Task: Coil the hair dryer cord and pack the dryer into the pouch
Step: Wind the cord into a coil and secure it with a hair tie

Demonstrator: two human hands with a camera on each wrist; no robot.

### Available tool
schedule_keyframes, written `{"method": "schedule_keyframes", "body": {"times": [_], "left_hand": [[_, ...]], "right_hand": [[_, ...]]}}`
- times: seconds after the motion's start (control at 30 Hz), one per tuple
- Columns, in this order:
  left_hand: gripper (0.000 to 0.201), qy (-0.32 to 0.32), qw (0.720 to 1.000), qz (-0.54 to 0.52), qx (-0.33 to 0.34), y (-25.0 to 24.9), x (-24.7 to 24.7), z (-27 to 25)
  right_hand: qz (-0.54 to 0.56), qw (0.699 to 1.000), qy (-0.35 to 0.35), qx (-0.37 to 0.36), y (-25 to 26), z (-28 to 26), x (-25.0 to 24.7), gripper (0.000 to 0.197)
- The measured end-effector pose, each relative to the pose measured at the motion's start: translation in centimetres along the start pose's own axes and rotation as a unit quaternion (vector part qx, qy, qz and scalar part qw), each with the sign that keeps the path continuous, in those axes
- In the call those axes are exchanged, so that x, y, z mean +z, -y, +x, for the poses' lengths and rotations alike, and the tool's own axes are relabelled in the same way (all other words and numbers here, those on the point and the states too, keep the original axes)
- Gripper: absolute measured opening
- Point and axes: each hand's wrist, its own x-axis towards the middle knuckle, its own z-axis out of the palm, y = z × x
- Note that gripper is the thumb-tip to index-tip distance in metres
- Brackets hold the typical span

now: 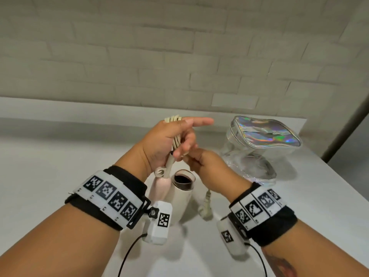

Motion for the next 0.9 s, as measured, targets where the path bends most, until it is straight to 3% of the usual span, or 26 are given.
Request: {"method": "schedule_keyframes", "body": {"times": [0.17, 0.3, 0.4, 0.47, 0.57, 0.67, 0.77, 0.9], "left_hand": [[0.038, -0.080, 0.991, -0.103, 0.016, 0.6, 0.0, 0.8], [0.035, -0.132, 0.989, -0.060, 0.035, 1.0, -0.4, 1.4], [0.037, -0.128, 0.989, -0.067, 0.019, 0.8, -0.5, 1.5], [0.040, -0.083, 0.992, -0.091, -0.005, 0.5, -0.5, 1.3], [0.040, 0.067, 0.982, -0.162, -0.064, 0.3, -1.1, 0.4], [0.041, 0.200, 0.957, -0.169, -0.124, 0.3, -1.3, -0.3], [0.041, 0.257, 0.942, -0.157, -0.151, 0.3, -0.3, 0.0], [0.039, 0.277, 0.933, -0.164, -0.162, 0.5, 0.1, 0.4]], "right_hand": [[-0.048, 0.999, 0.015, -0.004, 2.0, -1.3, -0.4, 0.023], [-0.213, 0.974, -0.031, -0.066, 2.8, -1.8, -1.6, 0.017], [-0.320, 0.934, -0.102, -0.126, 3.2, -1.9, -2.5, 0.010], [-0.325, 0.925, -0.151, -0.124, 3.2, -1.8, -3.3, 0.016], [-0.195, 0.957, -0.209, -0.055, 2.4, -0.8, -5.3, 0.033], [0.081, 0.988, -0.119, -0.048, 2.4, -0.2, -6.6, 0.047], [0.228, 0.973, 0.021, -0.028, 2.9, -0.2, -5.8, 0.046], [0.323, 0.944, 0.066, 0.011, 2.1, 0.1, -4.5, 0.045]]}}
